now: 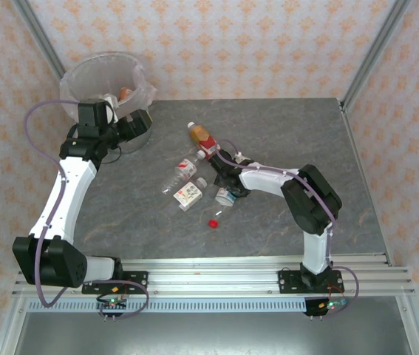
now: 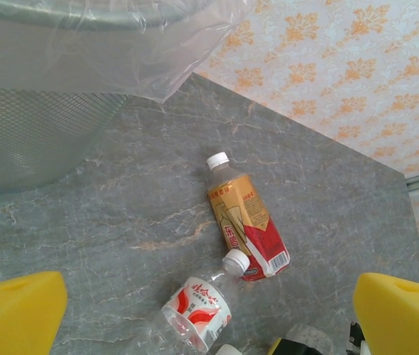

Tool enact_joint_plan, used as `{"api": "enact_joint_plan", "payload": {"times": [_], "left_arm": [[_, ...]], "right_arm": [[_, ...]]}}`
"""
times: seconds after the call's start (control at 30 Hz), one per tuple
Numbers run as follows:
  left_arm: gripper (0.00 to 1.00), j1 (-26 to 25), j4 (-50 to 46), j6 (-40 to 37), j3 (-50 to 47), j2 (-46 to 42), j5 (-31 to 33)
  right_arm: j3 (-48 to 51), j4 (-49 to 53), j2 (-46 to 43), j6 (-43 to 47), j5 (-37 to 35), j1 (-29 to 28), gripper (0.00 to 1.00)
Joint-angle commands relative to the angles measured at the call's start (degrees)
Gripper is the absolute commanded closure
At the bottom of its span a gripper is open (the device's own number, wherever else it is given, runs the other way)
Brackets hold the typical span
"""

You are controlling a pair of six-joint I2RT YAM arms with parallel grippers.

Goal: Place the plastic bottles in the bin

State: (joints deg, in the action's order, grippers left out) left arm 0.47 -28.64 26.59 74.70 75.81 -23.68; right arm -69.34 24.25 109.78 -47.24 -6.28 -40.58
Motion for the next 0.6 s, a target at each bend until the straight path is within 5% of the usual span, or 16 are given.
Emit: {"api": "enact_joint_plan", "payload": {"times": [0.0,0.57], "left_arm": [[0.0,0.0,0.6,0.5,-1.1,0.0,-0.9],[0.0,-1.3,3.2,0.0,-2.5,-0.4,-4.2]], "right_arm": [[1.0,-3.7,1.5,-0.5,-2.5,0.0,0.3],[12.9,-18.1,-8.9,1.4,-7.0,0.0,0.44]]}}
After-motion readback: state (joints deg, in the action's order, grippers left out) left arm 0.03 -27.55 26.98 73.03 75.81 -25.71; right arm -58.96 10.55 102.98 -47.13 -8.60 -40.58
